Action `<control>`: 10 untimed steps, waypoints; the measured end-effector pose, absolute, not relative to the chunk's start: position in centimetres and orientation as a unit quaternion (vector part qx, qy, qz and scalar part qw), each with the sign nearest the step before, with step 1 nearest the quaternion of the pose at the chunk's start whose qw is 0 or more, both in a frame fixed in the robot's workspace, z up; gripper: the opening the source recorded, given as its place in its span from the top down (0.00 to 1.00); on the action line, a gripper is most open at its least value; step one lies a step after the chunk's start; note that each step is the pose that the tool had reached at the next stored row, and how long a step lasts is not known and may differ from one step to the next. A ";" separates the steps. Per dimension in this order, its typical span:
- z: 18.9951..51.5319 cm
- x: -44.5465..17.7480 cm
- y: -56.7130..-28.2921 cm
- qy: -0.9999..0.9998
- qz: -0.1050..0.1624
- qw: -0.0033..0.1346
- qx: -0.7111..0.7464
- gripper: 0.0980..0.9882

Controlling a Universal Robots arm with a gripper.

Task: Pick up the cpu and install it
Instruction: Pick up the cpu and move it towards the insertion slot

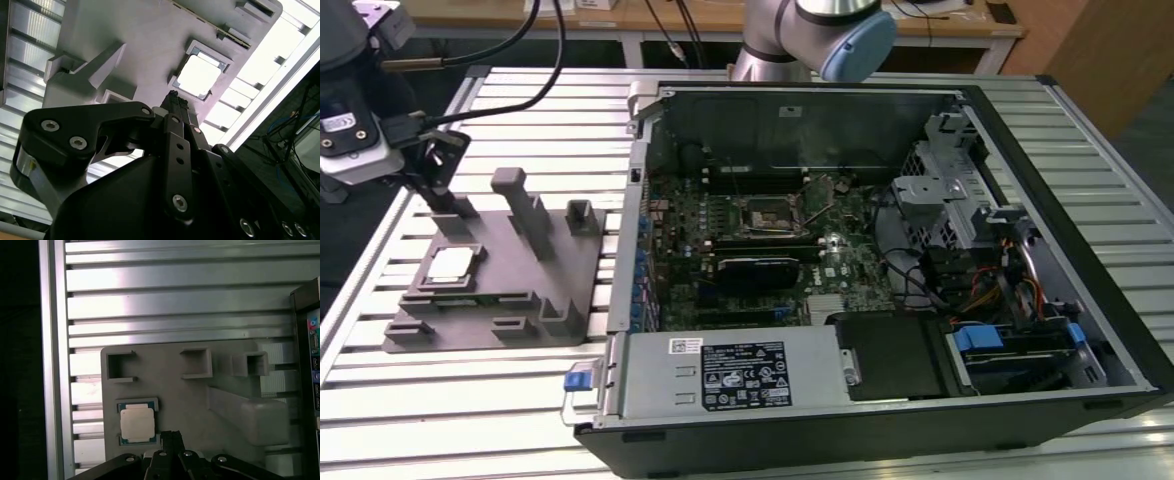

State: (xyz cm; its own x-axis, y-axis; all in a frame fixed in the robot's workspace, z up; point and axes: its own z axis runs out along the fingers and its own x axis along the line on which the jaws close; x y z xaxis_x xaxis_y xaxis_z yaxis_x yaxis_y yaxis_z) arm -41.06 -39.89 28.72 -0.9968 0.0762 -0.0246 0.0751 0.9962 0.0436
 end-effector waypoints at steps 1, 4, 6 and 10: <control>28.7 -41.1 -39.9 0.999 0.021 0.013 0.038 0.99; 28.5 -41.2 -39.9 0.999 0.021 0.013 0.038 0.99; 28.4 -41.3 -39.9 0.999 0.021 0.013 0.038 0.99; 28.1 -41.4 -39.9 0.999 0.021 0.013 0.038 0.99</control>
State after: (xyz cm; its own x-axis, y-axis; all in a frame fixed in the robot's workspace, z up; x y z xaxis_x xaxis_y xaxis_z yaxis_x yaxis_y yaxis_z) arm -41.42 -39.89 28.13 -0.9968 0.0762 -0.0246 0.0750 0.9962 0.0435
